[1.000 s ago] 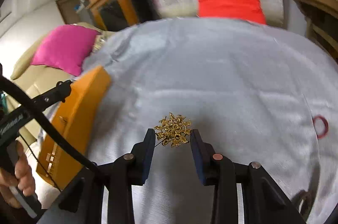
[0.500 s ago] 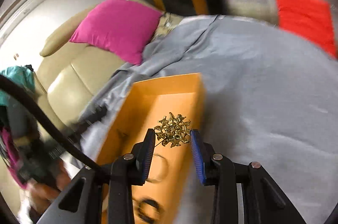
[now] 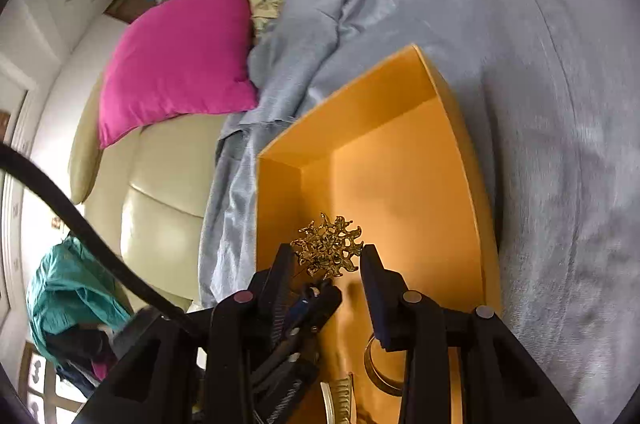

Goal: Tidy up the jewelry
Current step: 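Carry the black clip to the orange box with the left tool while right carries the brooch, then open the left tool to drop the black clip while right releases the brooch into the box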

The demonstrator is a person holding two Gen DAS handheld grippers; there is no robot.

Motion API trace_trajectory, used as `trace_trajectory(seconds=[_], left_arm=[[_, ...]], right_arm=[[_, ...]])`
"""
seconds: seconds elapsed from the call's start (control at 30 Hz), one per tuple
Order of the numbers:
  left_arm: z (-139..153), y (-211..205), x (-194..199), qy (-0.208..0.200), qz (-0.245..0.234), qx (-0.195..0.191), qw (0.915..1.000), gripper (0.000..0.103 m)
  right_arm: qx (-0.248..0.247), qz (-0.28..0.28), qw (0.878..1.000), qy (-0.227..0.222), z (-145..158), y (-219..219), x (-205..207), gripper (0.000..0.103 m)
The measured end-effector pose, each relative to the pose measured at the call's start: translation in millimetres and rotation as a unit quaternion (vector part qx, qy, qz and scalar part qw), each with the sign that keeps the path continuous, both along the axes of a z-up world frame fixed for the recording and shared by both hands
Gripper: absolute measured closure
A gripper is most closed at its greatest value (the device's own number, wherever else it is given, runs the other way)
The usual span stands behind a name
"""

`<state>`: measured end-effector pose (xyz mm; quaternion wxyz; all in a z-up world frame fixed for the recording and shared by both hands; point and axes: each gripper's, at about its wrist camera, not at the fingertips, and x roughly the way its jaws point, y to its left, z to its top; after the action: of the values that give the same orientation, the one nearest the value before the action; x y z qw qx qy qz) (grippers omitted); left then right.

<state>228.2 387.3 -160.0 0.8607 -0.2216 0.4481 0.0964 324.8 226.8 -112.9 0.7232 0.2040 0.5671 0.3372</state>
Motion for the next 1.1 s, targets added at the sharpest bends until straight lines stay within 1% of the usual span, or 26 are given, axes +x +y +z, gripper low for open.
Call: trace_trajectory(seconds=[0.1,0.2,0.33,0.4,0.43,0.47,0.53,0.6,0.63,0.67,0.73,0.8,0.87,0.9,0.93,0.97,1.03,1.1], left_arm=[[-3,-3,1,0.006,-0.006,0.013,0.9999,0.082],[-4,-6,0,0.014,-0.008,0.023,0.9996,0.082],[-6,-8,2,0.022,-0.021,0.032,0.999,0.079],[-10,-10,2,0.031,-0.025,0.035,0.9986,0.079],[-10,-10,2,0.029,-0.026,0.036,0.9986,0.079],[-10,-9,1,0.029,-0.027,0.031,0.9987,0.079],[-10,-9,0,0.027,-0.03,0.023,0.9989,0.079],[-6,-11,-1,0.023,-0.041,0.015,0.9988,0.078],[-5,-10,-2,0.021,-0.044,0.005,0.9988,0.076],[-3,-7,-4,0.015,-0.046,-0.012,0.9987,0.075],[2,4,-11,-0.002,-0.038,-0.042,0.9984,0.073],[12,12,-22,-0.026,-0.034,-0.066,0.9969,0.072],[21,15,-32,-0.041,-0.031,-0.062,0.9968,0.061],[28,17,-39,-0.052,-0.026,-0.055,0.9968,0.053],[34,20,-44,-0.063,-0.023,-0.052,0.9964,0.049],[42,25,-53,-0.082,-0.016,-0.054,0.9951,0.048],[52,35,-64,-0.106,-0.002,-0.059,0.9925,0.045],[58,45,-71,-0.117,0.021,-0.055,0.9914,0.044]], right_arm=[[-0.01,-0.002,1.0,0.0,-4,0,2,0.066],[-0.031,0.002,0.999,-0.01,-3,5,0,0.066],[-0.083,0.014,0.996,-0.037,-2,16,-2,0.066],[-0.118,0.014,0.991,-0.063,1,20,-2,0.066],[-0.13,0.016,0.989,-0.075,2,20,-1,0.066],[-0.137,0.018,0.988,-0.076,2,20,1,0.066],[-0.148,0.028,0.986,-0.067,-2,20,7,0.066],[-0.166,0.056,0.982,-0.071,-5,25,10,0.066],[-0.174,0.069,0.979,-0.082,-4,29,9,0.066],[-0.184,0.091,0.974,-0.098,-3,34,9,0.066],[-0.202,0.113,0.966,-0.117,-2,39,7,0.066],[-0.207,0.135,0.961,-0.124,-3,42,9,0.066],[-0.22,0.146,0.955,-0.134,-3,45,10,0.066],[-0.222,0.154,0.953,-0.137,-3,47,9,0.066],[-0.227,0.164,0.949,-0.142,-3,50,9,0.066],[-0.234,0.171,0.946,-0.146,-3,54,7,0.066],[-0.249,0.189,0.937,-0.154,-4,62,3,0.066],[-0.276,0.207,0.925,-0.16,-7,71,-2,0.066]])
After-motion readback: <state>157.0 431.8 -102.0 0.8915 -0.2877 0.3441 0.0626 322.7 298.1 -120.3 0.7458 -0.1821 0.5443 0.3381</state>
